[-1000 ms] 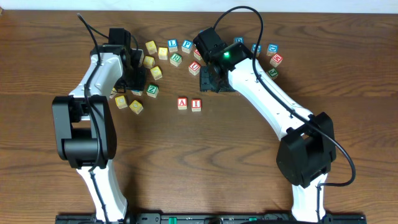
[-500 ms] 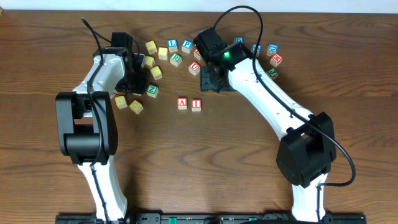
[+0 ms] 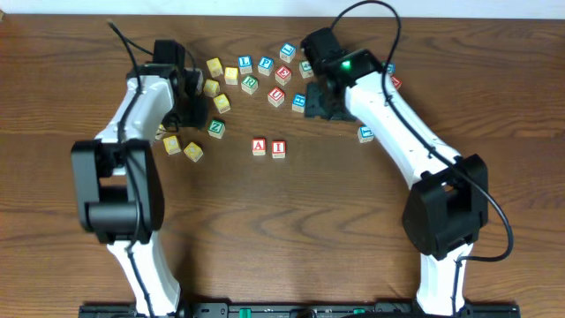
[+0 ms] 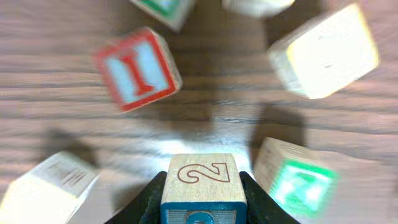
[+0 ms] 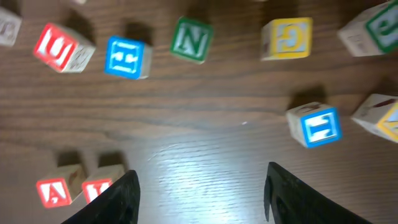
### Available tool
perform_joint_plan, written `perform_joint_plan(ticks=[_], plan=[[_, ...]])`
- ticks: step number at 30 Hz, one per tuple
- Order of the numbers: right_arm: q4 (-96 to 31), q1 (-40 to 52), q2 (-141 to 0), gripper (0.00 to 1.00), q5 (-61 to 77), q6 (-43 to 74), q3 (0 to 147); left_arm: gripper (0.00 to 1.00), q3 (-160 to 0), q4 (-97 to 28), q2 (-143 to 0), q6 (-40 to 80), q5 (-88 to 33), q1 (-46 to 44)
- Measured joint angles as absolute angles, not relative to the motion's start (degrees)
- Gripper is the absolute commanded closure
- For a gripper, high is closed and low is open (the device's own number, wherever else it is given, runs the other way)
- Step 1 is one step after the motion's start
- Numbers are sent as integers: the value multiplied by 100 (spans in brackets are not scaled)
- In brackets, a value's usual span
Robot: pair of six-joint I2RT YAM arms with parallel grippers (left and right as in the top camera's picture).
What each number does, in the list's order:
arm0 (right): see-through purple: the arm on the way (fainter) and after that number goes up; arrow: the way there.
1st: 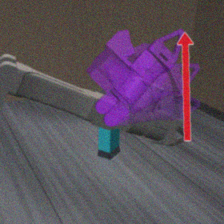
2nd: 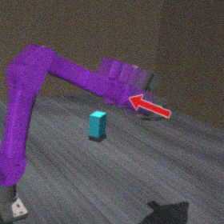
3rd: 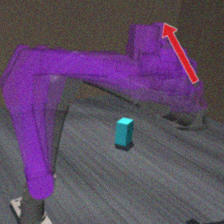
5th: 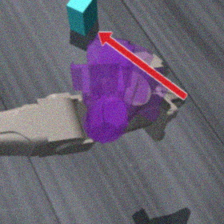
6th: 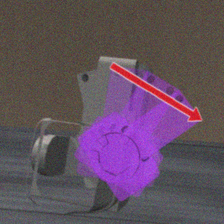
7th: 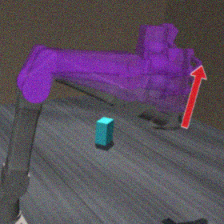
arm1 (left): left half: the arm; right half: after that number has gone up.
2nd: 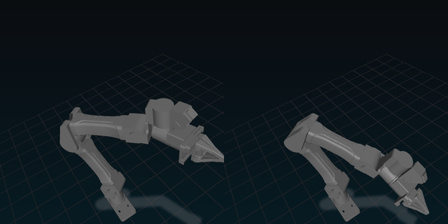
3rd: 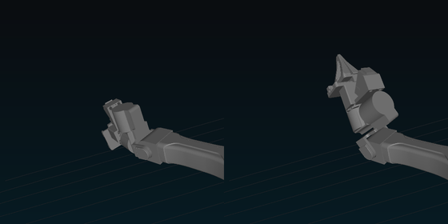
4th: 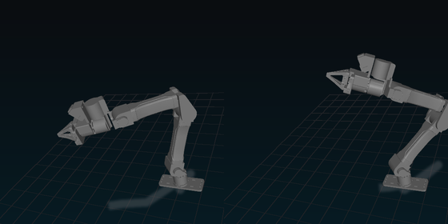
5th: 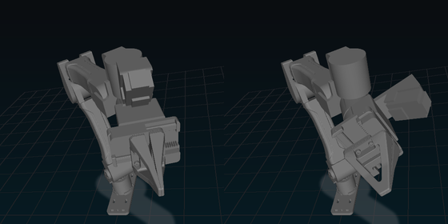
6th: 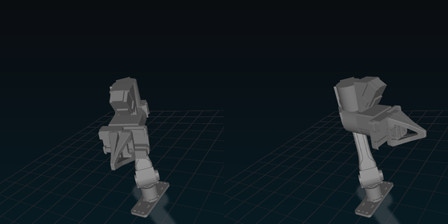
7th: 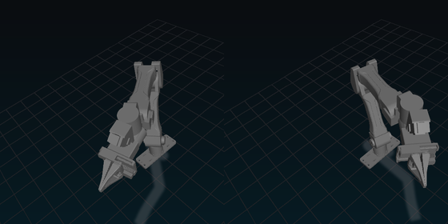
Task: Spell out AI2
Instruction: 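Grasp the blue 2 block with the left gripper, then place the blue 2 block right of the I block, release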
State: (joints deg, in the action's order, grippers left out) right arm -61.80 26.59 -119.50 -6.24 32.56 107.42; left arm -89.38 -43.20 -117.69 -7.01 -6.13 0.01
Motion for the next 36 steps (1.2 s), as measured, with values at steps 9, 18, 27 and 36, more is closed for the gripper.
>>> perform_joint_plan(ticks=[9,18,27,36], plan=[[-6184,2137,-11472,40,-624,3179,10742,67,-8941,-4609,-10584,-47,-880,-762],[-6460,1291,-11155,44,-624,3170,10742,67,-8941,-4410,-10665,1009,-777,-2751],[-6709,1068,-11155,44,-602,3155,10742,66,-8941,-3994,-11297,1686,-325,-3726],[-6936,1068,-11155,43,-598,3153,10742,66,-8938,-3791,-12119,2106,-167,-3804]])
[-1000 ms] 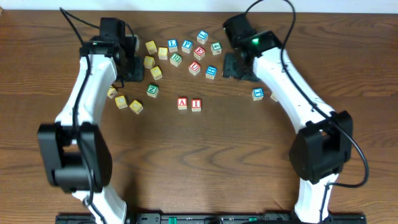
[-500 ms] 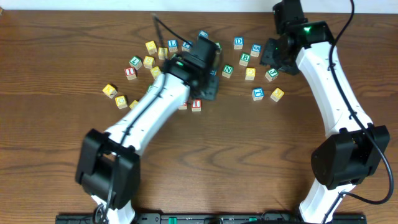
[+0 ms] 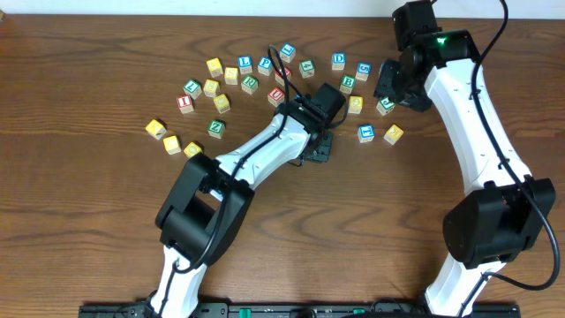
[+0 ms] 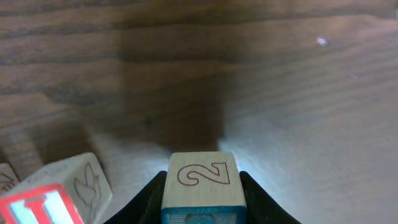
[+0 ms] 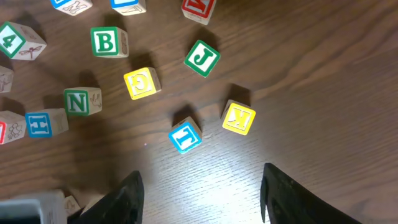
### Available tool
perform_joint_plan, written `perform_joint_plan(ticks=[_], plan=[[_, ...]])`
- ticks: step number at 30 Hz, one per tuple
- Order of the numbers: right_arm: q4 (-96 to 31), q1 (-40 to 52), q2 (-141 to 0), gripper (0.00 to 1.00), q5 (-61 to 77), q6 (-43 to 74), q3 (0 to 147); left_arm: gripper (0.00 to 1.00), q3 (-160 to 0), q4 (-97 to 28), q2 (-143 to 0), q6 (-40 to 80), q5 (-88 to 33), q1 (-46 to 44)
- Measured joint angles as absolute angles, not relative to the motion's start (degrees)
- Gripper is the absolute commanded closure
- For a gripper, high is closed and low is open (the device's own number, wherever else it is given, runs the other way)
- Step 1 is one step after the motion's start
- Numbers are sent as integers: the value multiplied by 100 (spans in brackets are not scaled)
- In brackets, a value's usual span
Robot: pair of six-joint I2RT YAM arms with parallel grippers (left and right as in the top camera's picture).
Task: Spell out AI2
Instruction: 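Place the blue 2 block right of the I block, release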
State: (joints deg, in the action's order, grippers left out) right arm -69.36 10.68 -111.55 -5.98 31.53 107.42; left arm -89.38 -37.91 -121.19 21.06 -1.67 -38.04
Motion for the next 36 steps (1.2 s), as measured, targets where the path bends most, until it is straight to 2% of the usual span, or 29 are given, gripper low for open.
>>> perform_joint_plan(ticks=[7,10,26,36], plan=[[-6967,1068,-11155,42,-598,3153,10742,65,-8938,-3699,-12189,2366,202,-3793],[-6971,1068,-11155,44,-600,3155,10742,58,-8938,-3704,-12189,2416,248,-3793],[-7013,1068,-11155,41,-598,3153,10742,58,-9122,-3994,-12130,2370,301,-3638],[-6917,1227,-11153,43,-473,3140,10641,59,-9474,-4991,-10431,2053,139,-3033]])
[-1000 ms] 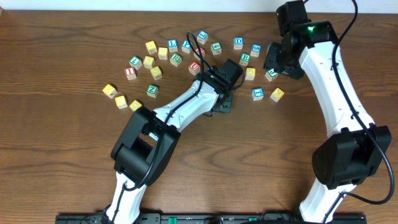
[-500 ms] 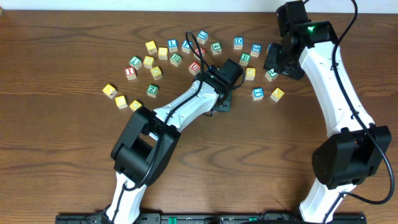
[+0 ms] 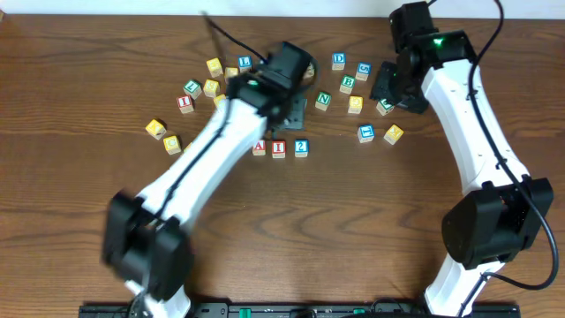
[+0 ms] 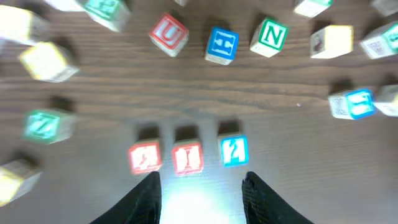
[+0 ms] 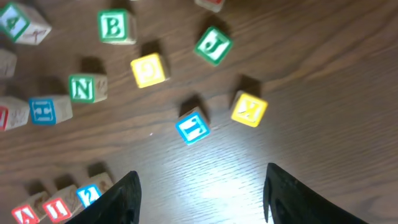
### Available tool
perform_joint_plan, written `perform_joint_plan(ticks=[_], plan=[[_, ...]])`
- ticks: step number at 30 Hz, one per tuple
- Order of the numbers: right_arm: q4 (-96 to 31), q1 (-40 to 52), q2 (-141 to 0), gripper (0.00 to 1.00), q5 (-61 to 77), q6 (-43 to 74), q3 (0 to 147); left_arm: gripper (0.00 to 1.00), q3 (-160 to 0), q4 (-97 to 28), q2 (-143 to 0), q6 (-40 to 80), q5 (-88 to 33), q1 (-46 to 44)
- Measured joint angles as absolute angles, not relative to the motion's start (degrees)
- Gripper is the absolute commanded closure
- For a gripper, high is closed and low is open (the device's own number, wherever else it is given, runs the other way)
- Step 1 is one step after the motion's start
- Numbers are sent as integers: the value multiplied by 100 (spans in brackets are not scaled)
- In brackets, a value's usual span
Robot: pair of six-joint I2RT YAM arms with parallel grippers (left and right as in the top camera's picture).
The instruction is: Spell out AI2
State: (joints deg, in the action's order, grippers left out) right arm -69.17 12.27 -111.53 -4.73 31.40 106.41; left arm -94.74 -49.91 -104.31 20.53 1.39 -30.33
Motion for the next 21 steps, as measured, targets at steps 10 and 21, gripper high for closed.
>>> perform_joint_plan(ticks=[10,21], plan=[[-5931,2241,-11153,85,-165,3223,9502,92,-9201,-5859,-10160,1669,-36,-1839],[-4772,2366,-11153,98,357,3352,8490,92,-7675,-4755,-10197,792,-917,-1105]])
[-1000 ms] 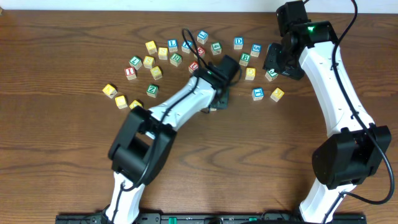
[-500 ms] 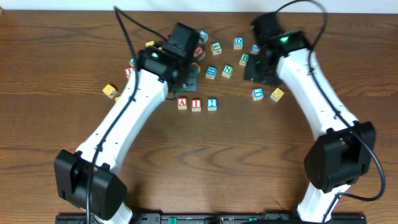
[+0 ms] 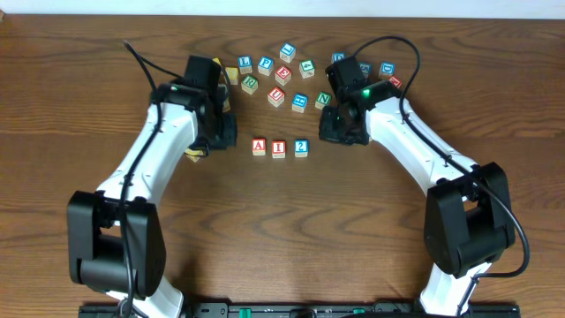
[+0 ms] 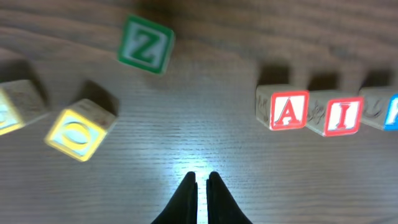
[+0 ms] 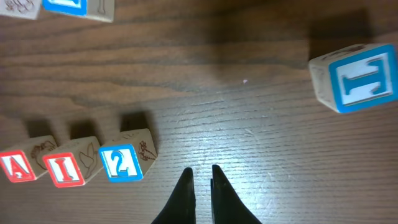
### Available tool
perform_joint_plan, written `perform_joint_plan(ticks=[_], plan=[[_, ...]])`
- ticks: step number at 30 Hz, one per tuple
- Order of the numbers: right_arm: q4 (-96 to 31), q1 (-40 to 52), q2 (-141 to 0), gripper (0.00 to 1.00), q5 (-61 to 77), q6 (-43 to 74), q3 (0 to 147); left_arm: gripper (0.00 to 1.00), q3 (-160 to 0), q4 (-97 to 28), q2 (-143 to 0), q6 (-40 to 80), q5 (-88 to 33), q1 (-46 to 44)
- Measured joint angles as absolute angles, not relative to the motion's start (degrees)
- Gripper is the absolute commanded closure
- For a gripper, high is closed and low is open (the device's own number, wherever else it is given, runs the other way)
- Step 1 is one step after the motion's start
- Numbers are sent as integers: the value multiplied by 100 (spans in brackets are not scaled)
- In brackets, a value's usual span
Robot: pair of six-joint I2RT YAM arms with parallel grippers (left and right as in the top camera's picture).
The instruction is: Spell out AI2
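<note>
Three wooden blocks stand in a row mid-table: red A (image 3: 259,147), red I (image 3: 279,148) and blue 2 (image 3: 301,147). My left gripper (image 3: 217,132) is left of the row, shut with nothing between its fingers (image 4: 202,178); its view shows the A (image 4: 288,111) and I (image 4: 341,115) to the right. My right gripper (image 3: 341,129) is right of the row, also shut on nothing (image 5: 202,171). Its view shows the 2 (image 5: 122,163), I (image 5: 66,170) and A (image 5: 15,167) at the lower left.
Several loose letter blocks lie in an arc behind the row (image 3: 276,74). A green Z block (image 4: 146,45) and a yellow O block (image 4: 78,129) lie near my left gripper. A blue-lettered block (image 5: 359,78) sits to the right of my right gripper.
My left gripper was open above the row and is now shut, to the left of the A. My right gripper has come from the back right to beside the 2 and shut.
A and I stood alone in a row while my left gripper held the 2 block over the left cluster. Then it held the 2 low beside the I. Then the 2 stood in the row with the gripper open above. Now both grippers are shut, flanking the row.
</note>
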State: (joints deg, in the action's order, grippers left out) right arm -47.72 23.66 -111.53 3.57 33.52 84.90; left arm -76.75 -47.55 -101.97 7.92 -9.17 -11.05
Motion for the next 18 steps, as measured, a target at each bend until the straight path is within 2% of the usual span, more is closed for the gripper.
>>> perform_joint_plan(ticks=[18], plan=[[-4322,2425,-11671,99,694,3623,8383,93,-7417,-4069,-11246,290,-1944,-1127]])
